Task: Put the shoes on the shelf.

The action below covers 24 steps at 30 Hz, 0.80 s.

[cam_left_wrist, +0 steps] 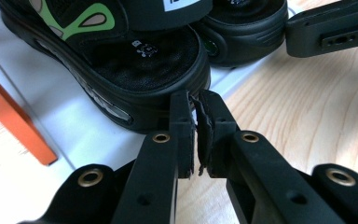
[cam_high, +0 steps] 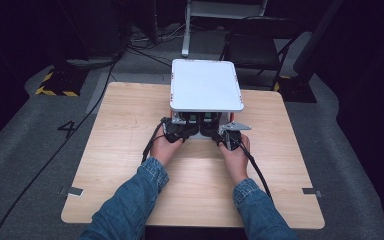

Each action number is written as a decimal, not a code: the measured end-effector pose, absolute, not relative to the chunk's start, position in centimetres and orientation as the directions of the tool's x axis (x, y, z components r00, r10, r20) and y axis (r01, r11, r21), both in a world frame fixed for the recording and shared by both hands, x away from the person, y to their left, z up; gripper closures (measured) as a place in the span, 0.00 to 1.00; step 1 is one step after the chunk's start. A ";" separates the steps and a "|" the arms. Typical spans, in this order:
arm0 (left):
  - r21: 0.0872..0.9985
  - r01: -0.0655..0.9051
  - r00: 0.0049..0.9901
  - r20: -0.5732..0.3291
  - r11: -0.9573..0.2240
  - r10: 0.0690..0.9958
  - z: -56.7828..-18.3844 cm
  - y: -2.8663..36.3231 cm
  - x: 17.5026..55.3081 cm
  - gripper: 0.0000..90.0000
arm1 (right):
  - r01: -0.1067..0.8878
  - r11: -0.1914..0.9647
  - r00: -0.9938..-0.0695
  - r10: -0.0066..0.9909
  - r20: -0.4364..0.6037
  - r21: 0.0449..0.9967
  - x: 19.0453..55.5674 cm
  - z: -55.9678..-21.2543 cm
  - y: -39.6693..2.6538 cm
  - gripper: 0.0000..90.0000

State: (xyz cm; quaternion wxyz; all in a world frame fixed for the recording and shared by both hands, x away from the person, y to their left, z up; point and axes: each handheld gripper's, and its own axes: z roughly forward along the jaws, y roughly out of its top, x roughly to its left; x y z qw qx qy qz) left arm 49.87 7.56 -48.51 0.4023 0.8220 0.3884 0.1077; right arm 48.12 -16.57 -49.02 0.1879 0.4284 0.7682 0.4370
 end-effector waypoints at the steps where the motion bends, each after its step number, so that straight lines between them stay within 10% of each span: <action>1: 0.745 0.552 0.675 -0.136 -0.375 0.725 -48.5 7.6 49.9 0.93 | 0.494 0.251 -0.562 0.822 0.086 0.832 48.1 -49.0 -16.6 1.00; 16: 0.771 0.524 0.668 -0.109 -0.361 0.736 -49.0 7.5 52.6 0.87 | 0.522 0.200 -0.531 0.837 0.133 0.829 51.2 -49.3 -16.4 0.96; 24: 0.769 0.507 0.684 -0.085 -0.389 0.724 -47.7 8.1 50.8 0.73 | 0.476 0.245 -0.566 0.820 0.081 0.845 49.4 -47.0 -16.7 0.77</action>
